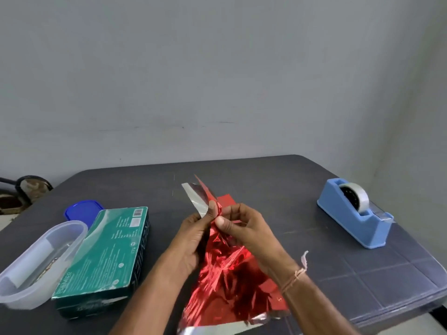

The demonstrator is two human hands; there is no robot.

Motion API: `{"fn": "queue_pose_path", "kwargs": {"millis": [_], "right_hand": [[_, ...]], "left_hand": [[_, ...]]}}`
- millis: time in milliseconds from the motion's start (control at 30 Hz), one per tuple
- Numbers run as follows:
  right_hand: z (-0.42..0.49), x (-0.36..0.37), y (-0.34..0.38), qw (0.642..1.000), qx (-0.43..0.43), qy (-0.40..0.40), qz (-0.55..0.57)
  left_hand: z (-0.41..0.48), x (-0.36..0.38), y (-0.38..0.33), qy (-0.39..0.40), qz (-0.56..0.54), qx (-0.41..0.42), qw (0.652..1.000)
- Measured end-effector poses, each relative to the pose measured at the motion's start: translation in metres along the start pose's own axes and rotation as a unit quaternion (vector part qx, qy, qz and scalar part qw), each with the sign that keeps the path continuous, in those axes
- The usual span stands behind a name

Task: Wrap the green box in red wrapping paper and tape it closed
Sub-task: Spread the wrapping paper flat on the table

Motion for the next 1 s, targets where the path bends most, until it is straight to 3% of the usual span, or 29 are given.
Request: {"fn": "queue_pose_path", "kwargs": {"millis": [200, 300, 400, 467, 500, 533, 600, 633, 667, 700, 767, 800, 867, 1000], "right_hand": [[-0.002, -0.004, 0.005, 0.997, -0.025, -0.044, 0.049], [-0.001, -0.019, 0.003, 0.992, 0.013, -0.061, 0.105], [0.0, -0.046, -0.001, 0.98, 0.082, -0.074, 0.165], [0.0, -0.068, -0.007, 0.961, 0.139, -0.095, 0.218], [-0.003, -0.078, -0.011, 0.945, 0.172, -0.105, 0.258], [-0.007, -0.084, -0.013, 0.933, 0.197, -0.106, 0.282], [-0.014, -0.098, -0.019, 0.919, 0.23, -0.123, 0.296], [-0.016, -0.103, -0.02, 0.92, 0.236, -0.128, 0.284], [-0.015, -0.11, -0.022, 0.924, 0.235, -0.132, 0.269], [-0.014, -0.118, -0.024, 0.929, 0.235, -0.145, 0.247], [-0.016, -0.139, -0.027, 0.936, 0.228, -0.2, 0.176], [-0.017, -0.143, -0.03, 0.935, 0.231, -0.203, 0.175], [-0.017, -0.15, -0.042, 0.925, 0.238, -0.213, 0.208], [-0.024, -0.21, -0.055, 0.917, 0.194, -0.271, 0.218]], "left_hand": [[0.001, 0.001, -0.002, -0.009, 0.041, 0.022, 0.999], [0.0, -0.005, -0.014, -0.02, 0.047, 0.035, 0.998], [0.0, -0.033, -0.039, -0.091, 0.095, 0.057, 0.99], [-0.002, -0.064, -0.066, -0.176, 0.163, 0.1, 0.966], [-0.004, -0.075, -0.083, -0.229, 0.235, 0.139, 0.934], [-0.011, -0.081, -0.103, -0.299, 0.333, 0.196, 0.873], [-0.039, -0.059, -0.133, -0.407, 0.515, 0.334, 0.677], [-0.052, -0.034, -0.135, -0.413, 0.558, 0.395, 0.601], [-0.054, -0.008, -0.13, -0.379, 0.588, 0.427, 0.572], [-0.046, 0.015, -0.118, -0.316, 0.615, 0.431, 0.579], [-0.003, 0.034, -0.071, -0.174, 0.684, 0.319, 0.633], [0.016, 0.034, -0.041, -0.124, 0.721, 0.24, 0.638], [0.041, 0.016, 0.007, -0.08, 0.766, 0.115, 0.627], [0.055, -0.014, 0.041, -0.069, 0.806, 0.051, 0.585]]}}
Point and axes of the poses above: each hand's wrist, its own z-axis towards the middle knuckle, its own x-axis out of the palm, y = z × x, the point moved 10 cm from there along z, towards the middle knuckle, and after that the axes turned 5 degrees about -x, right-handed, at the moved point
